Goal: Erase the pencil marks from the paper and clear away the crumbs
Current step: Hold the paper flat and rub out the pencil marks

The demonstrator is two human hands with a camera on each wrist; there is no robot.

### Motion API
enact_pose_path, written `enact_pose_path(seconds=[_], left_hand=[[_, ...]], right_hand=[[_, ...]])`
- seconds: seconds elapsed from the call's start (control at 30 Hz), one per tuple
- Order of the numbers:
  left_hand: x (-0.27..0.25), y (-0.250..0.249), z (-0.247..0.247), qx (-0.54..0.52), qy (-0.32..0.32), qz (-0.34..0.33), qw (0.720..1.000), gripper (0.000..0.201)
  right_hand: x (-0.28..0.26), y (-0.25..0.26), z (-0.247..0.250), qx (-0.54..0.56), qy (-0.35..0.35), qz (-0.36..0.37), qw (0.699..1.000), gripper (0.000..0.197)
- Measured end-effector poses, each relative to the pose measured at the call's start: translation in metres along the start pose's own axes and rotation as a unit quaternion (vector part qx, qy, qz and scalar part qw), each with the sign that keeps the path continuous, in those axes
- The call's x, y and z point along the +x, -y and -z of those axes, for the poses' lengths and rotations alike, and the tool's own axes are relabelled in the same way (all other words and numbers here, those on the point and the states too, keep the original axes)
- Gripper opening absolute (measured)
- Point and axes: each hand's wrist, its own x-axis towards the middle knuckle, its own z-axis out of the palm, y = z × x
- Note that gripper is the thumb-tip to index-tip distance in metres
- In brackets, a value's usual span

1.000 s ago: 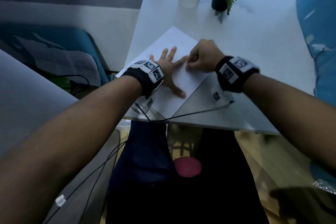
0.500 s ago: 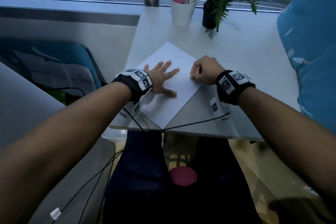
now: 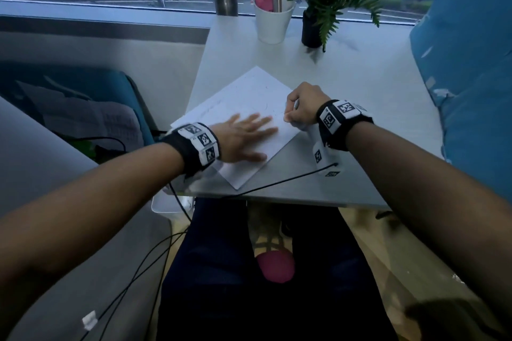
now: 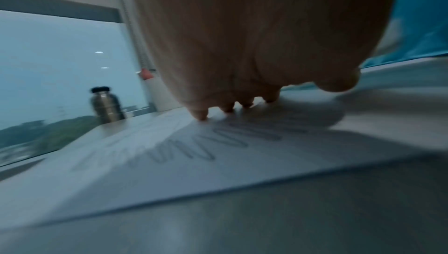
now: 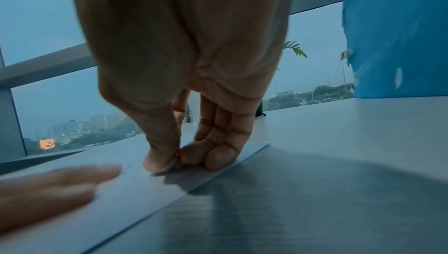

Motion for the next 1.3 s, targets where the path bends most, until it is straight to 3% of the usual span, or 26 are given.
enact_pose_path(seconds=[0.07,0.1,0.2,0.27,0.4,0.5,0.67,0.83,1.0,1.17,1.3], left_hand=[[0.004,0.016,0.006,-0.004,-0.018,0.063,0.998,0.094],[0.003,0.016,0.008,-0.003,-0.028,0.059,0.998,0.098],[0.001,0.004,0.009,-0.03,-0.034,-0.046,0.998,0.087],[0.001,0.006,0.006,-0.061,-0.005,-0.068,0.996,0.087],[0.01,0.024,0.008,-0.07,0.016,0.046,0.996,0.13],[0.016,0.022,0.005,-0.072,0.019,0.063,0.995,0.144],[0.016,0.017,0.005,-0.099,0.001,0.083,0.992,0.143],[0.017,0.018,0.0,-0.12,-0.012,0.098,0.988,0.155],[0.016,0.018,0.001,-0.116,-0.006,0.106,0.988,0.161],[0.018,0.015,0.002,-0.113,-0.003,0.124,0.986,0.162],[0.016,0.015,0.004,-0.108,0.001,0.124,0.986,0.161]], right_hand=[[-0.001,0.001,0.0,-0.004,-0.003,-0.001,1.0,0.006],[0.0,0.001,0.001,-0.003,-0.002,-0.002,1.0,0.006],[0.001,0.001,0.004,-0.005,0.007,-0.002,1.0,0.005],[0.001,0.0,0.005,-0.013,0.005,0.003,1.0,0.004],[0.006,0.008,-0.005,-0.079,0.008,0.022,0.997,0.004],[0.009,0.015,-0.013,-0.121,-0.005,0.032,0.992,0.006],[0.0,0.042,-0.026,-0.058,-0.011,0.096,0.994,0.005],[-0.003,0.047,-0.031,-0.045,-0.019,0.065,0.997,0.009],[-0.043,0.059,-0.043,-0.067,0.054,0.152,0.985,0.008],[-0.016,0.046,-0.033,-0.037,-0.028,0.09,0.995,0.012],[-0.043,0.063,-0.048,-0.096,0.047,0.147,0.983,0.009]])
